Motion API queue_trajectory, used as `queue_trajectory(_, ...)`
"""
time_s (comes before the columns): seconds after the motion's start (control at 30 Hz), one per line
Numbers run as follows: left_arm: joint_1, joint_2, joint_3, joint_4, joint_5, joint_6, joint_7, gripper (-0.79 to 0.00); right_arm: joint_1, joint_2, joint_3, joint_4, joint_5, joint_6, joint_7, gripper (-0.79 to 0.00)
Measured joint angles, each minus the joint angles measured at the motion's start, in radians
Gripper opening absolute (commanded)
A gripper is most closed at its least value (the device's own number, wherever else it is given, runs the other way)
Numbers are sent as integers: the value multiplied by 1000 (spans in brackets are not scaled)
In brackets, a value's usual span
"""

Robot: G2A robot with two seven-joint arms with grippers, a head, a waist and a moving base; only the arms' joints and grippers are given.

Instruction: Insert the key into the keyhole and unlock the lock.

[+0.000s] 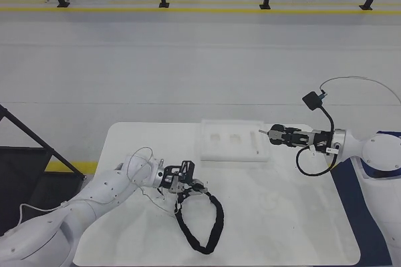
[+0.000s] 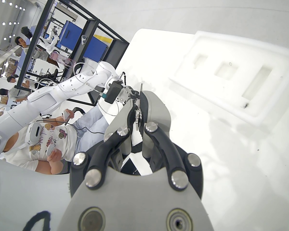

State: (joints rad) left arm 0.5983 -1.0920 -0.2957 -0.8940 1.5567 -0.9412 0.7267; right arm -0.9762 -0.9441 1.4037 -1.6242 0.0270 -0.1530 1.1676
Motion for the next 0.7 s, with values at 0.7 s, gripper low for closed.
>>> queue_trajectory(0.7, -99, -6, -110, -195, 25, -56, 95, -785, -136, 41, 149, -196, 2, 127, 179, -785)
